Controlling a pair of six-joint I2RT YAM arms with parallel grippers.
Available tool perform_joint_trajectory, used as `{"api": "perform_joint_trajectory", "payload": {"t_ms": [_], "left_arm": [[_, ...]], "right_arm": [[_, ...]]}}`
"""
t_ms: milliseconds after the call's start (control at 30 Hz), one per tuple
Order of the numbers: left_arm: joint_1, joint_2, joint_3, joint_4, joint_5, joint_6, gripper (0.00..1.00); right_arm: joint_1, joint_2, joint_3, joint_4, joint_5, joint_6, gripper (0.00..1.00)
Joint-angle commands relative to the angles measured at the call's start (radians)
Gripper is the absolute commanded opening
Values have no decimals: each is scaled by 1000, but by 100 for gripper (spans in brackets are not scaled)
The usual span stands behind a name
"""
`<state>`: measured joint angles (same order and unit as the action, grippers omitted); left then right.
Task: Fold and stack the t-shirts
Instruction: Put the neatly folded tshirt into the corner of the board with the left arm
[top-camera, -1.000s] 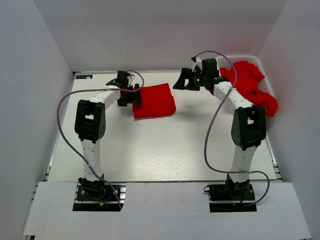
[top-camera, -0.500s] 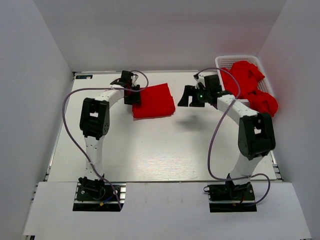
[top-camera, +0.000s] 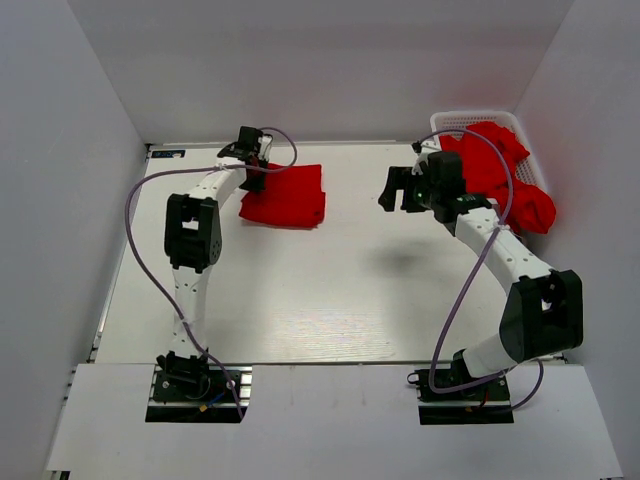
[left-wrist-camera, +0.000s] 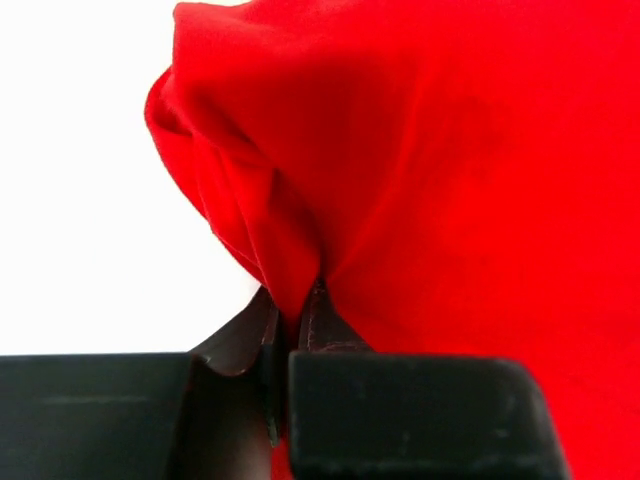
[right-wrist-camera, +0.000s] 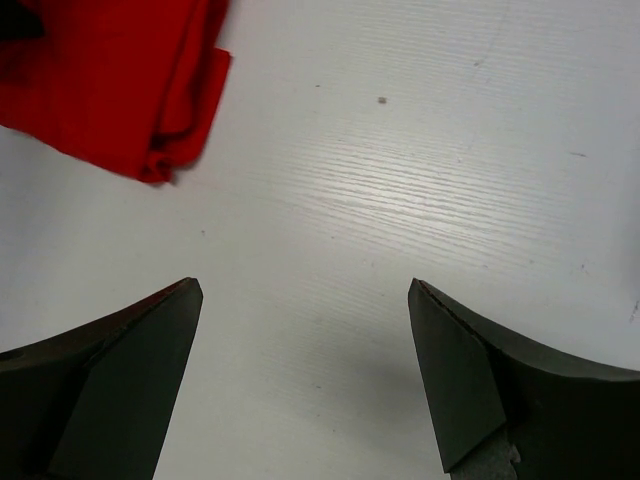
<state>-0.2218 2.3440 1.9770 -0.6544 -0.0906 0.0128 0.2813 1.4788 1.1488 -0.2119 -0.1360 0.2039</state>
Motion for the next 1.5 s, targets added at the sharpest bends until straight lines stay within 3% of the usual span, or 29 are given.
{"api": "perform_joint_trajectory", "payload": {"t_ms": [0,167,600,933,1000,1167,1200,1267,1300,1333,1367,1467], "left_arm": [[41,-32,81,-16,-130,140,0],[91,-32,128,42,-182,216,0],[177,49,216,283,-518,503,0],[263,94,186,459,-633,598,0],[274,103,171,571,-693,628,0],[303,130,171,616,-644,664,0],[303,142,171,625,-644,664,10],[303,143,171,666,-690,664,40],[303,153,171,700,-704,664,73],[303,153,171,710,-731,655,90],[303,153,171,726,-742,655,100],[312,153,192,717,-741,603,100]], "right_arm": [[-4,-11,6,-18,75,-17,90],[-4,24,61,-20,49,-18,90],[-4,170,175,-55,-8,-3,90],[-4,265,244,-73,-60,22,90],[-4,284,261,-76,-73,20,90],[-5,317,285,-90,-82,28,90],[-7,327,299,-96,-82,34,90],[-4,336,304,-96,-88,37,90],[-4,342,305,-96,-91,41,90],[-4,350,308,-93,-94,46,90],[-4,351,310,-96,-94,49,90],[-4,353,313,-93,-102,55,90]]}}
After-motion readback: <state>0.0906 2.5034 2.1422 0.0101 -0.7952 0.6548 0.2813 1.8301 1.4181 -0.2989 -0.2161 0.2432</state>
